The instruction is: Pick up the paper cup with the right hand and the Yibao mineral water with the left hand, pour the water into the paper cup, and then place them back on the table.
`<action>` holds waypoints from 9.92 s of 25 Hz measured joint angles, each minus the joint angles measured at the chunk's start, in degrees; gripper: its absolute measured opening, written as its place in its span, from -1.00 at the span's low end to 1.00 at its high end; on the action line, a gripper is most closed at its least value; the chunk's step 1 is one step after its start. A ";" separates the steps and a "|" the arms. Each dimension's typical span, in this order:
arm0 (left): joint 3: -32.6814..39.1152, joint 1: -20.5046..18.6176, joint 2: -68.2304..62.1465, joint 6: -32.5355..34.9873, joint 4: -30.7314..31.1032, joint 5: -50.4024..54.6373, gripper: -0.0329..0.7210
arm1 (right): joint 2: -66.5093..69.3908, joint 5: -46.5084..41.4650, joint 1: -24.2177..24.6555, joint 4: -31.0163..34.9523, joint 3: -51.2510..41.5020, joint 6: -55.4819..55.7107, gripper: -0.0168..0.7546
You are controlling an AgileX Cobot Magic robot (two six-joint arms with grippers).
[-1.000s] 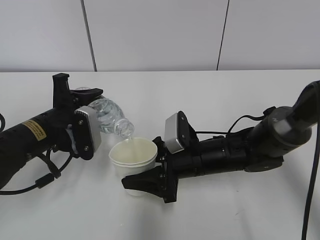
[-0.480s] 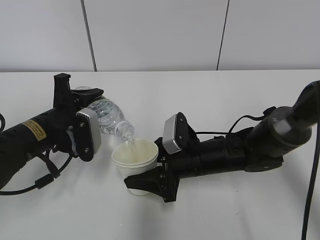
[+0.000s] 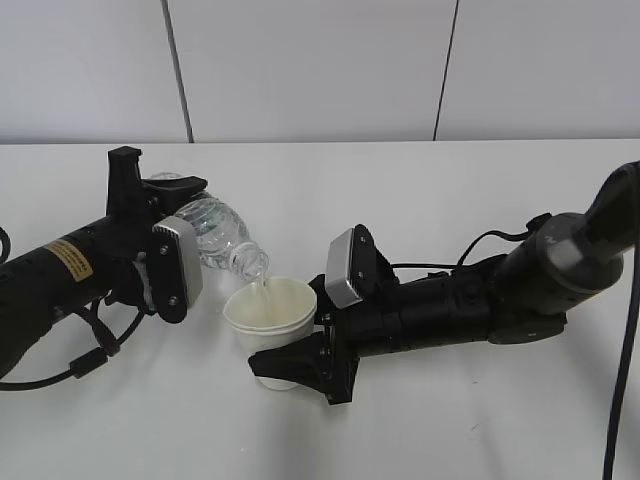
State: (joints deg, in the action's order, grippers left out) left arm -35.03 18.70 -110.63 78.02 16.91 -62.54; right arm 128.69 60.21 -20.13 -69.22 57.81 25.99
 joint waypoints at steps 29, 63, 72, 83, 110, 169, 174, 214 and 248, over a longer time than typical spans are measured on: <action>0.00 0.00 0.00 2.67 -0.49 -0.02 -0.01 | 0.00 -0.11 0.00 0.00 0.00 -0.11 0.42; 0.00 0.00 0.00 4.64 -0.56 -0.47 -0.01 | 0.00 1.39 0.00 -0.99 0.00 -0.11 0.42; 0.00 0.00 0.00 4.66 -0.56 -0.49 -0.01 | 0.00 1.39 0.00 -0.99 0.00 -0.11 0.42; 0.00 0.00 0.00 5.28 -0.59 -0.53 -0.01 | 0.00 1.39 0.00 -0.99 0.00 -0.11 0.42; 0.00 0.00 0.00 7.45 -0.59 -1.05 -0.01 | 0.00 1.39 0.00 -1.10 0.00 -0.11 0.42; 0.00 0.00 0.00 -79.09 17.05 3.00 -0.03 | -0.57 3.60 13.72 10.67 -3.82 -2.75 0.42; 0.00 0.00 -0.56 -85.45 22.80 2.45 -0.03 | -0.57 3.60 16.17 12.52 -4.40 -3.99 0.42; -0.07 4.19 -9.16 -86.86 23.19 -2.60 0.39 | 0.85 3.57 16.17 16.23 -4.67 -11.62 0.78; 9.58 -9.62 -4.65 -84.75 18.02 -2.99 0.51 | -5.23 -1.65 25.39 19.94 -15.55 -12.01 0.69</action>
State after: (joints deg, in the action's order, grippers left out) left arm -25.45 9.09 -115.28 -6.73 34.93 -65.53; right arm 123.47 58.56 5.26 -49.28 42.26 13.97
